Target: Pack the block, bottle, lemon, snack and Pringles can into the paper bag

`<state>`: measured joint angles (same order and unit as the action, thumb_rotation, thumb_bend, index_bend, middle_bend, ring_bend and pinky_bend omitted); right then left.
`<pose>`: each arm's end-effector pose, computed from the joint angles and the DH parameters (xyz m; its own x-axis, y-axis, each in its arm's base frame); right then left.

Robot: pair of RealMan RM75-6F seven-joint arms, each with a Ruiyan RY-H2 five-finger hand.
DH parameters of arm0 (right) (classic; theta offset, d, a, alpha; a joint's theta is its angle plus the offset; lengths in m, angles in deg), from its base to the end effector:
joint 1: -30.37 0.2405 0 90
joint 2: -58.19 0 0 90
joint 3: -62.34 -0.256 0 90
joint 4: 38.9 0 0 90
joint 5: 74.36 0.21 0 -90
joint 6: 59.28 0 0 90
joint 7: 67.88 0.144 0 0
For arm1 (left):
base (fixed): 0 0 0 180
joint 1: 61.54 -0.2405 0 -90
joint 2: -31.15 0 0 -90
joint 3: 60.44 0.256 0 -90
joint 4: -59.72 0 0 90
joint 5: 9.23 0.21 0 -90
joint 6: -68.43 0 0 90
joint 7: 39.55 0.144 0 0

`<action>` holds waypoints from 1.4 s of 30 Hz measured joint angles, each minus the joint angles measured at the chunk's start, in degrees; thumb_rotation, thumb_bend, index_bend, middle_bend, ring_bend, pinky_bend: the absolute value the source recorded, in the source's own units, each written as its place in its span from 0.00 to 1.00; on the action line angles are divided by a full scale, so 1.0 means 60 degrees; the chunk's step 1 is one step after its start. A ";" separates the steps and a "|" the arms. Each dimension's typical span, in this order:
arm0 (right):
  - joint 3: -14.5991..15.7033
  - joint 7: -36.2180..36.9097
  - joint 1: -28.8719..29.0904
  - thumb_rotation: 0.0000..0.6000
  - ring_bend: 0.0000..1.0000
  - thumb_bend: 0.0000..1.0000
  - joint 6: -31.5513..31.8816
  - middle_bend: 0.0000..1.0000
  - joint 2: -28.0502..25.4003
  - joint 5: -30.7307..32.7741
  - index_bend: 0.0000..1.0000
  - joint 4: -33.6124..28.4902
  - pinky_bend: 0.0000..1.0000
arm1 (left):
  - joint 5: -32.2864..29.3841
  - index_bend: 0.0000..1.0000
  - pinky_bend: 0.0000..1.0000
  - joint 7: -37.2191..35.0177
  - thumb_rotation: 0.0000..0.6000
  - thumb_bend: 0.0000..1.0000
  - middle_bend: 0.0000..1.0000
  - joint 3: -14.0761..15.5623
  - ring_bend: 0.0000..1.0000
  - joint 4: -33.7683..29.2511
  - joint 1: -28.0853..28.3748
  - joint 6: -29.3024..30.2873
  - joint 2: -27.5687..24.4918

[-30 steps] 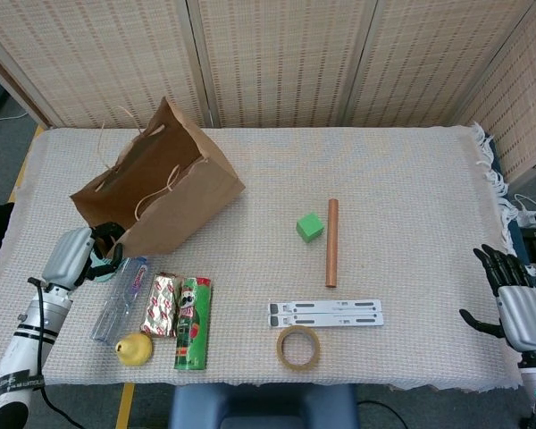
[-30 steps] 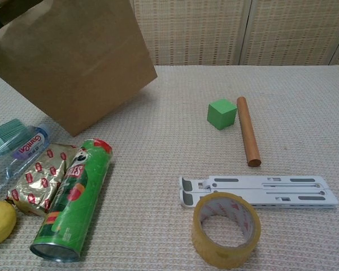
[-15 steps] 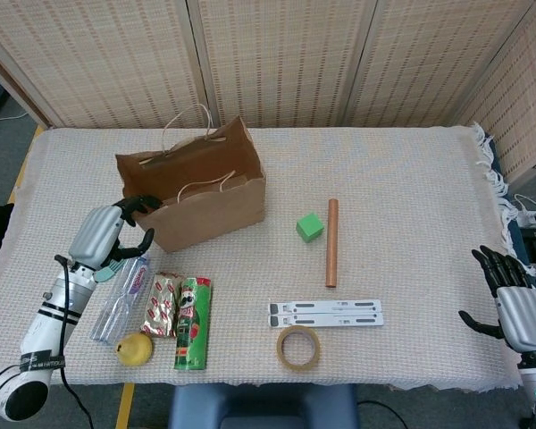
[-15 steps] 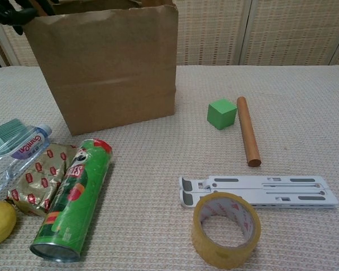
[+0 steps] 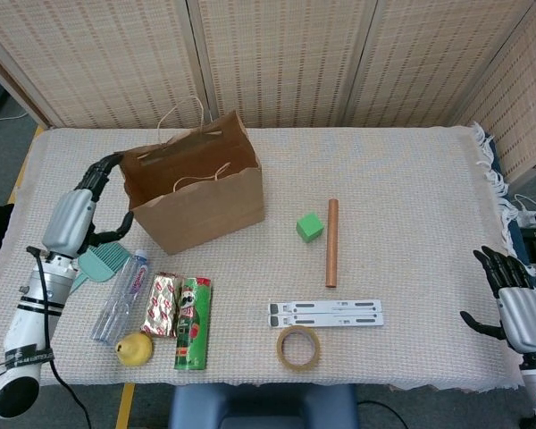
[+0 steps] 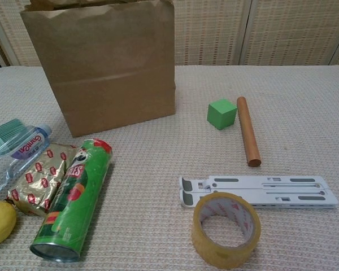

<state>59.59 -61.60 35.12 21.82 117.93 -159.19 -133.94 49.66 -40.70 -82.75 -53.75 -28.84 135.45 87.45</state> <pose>-0.3144 -0.1793 0.1709 0.3172 -0.0707 0.9457 -0.9475 0.0186 0.3192 -0.1337 0.3331 0.1855 -0.0062 0.0184 0.9998 0.9771 -0.2127 0.0100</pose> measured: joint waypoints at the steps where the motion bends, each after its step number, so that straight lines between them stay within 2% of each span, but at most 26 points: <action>1: -0.0001 0.0000 -0.0001 1.00 0.00 0.09 0.0002 0.00 -0.0001 0.0002 0.00 -0.0001 0.03 | 0.0003 0.04 0.20 -0.0100 1.00 0.44 0.00 0.0036 0.02 -0.0007 -0.0154 0.0058 -0.0129; 6: 0.0006 -0.0032 0.0006 1.00 0.00 0.09 -0.0023 0.00 0.0012 0.0005 0.00 -0.0019 0.03 | 0.0182 0.11 0.22 -0.0645 1.00 0.46 0.04 0.0651 0.06 0.0036 -0.1153 0.0147 -0.0911; 10: 0.0017 -0.0067 0.0014 1.00 0.00 0.09 -0.0047 0.00 0.0023 0.0008 0.00 -0.0035 0.03 | 0.1029 0.13 0.22 -0.0925 1.00 0.46 0.05 0.1254 0.07 0.0457 -0.1643 0.0184 -0.1086; 14: 0.0007 -0.0108 0.0026 1.00 0.00 0.09 -0.0058 0.00 0.0046 0.0022 0.00 -0.0037 0.03 | 0.2440 0.12 0.22 -0.1109 1.00 0.46 0.05 0.1894 0.07 0.1582 -0.1925 0.0237 -0.1012; 17: 0.0008 -0.0125 0.0026 1.00 0.00 0.09 -0.0051 0.00 0.0057 0.0016 0.00 -0.0039 0.03 | 0.3590 0.09 0.22 -0.1133 1.00 0.45 0.05 0.2350 0.06 0.2888 -0.1999 0.0307 -0.0825; 22: -0.0002 -0.0144 0.0019 1.00 0.00 0.09 -0.0027 0.00 0.0076 0.0028 0.00 -0.0030 0.03 | 0.5671 0.01 0.18 -0.1008 1.00 0.39 0.00 0.3116 0.02 0.5695 -0.1906 0.0589 -0.0252; 27: -0.0021 -0.0139 0.0030 1.00 0.00 0.09 -0.0054 0.00 0.0079 0.0073 0.00 -0.0041 0.03 | 0.7948 0.00 0.11 -0.0856 1.00 0.36 0.00 0.4026 0.00 0.8750 -0.1545 0.1125 0.0604; 30: -0.0029 -0.0128 0.0044 1.00 0.00 0.09 -0.0090 0.00 0.0078 0.0103 0.00 -0.0049 0.03 | 0.9342 0.00 0.07 -0.0670 1.00 0.36 0.00 0.4646 0.00 1.0235 -0.1191 0.1564 0.1188; 33: -0.0033 -0.0109 0.0059 1.00 0.00 0.09 -0.0132 0.00 0.0063 0.0125 0.00 -0.0081 0.03 | 1.0423 0.00 0.06 -0.0457 1.00 0.35 0.00 0.5310 0.00 1.1223 -0.0754 0.2049 0.1870; 36: -0.0026 -0.0036 0.0064 1.00 0.00 0.09 -0.0180 0.00 0.0024 0.0150 0.00 -0.0127 0.03 | 1.0982 0.00 0.05 -0.0235 1.00 0.36 0.00 0.5789 0.00 1.1702 -0.0357 0.2401 0.2404; 42: -0.0009 0.0095 0.0074 1.00 0.00 0.09 -0.0259 0.00 -0.0064 0.0176 0.00 -0.0192 0.03 | 1.1323 0.00 0.04 0.0298 1.00 0.35 0.00 0.6133 0.00 1.1923 -0.0009 0.2693 0.2870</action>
<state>59.54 -61.03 35.57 20.27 117.54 -158.13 -135.09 117.60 -38.92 -45.95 17.79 -28.90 151.61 104.67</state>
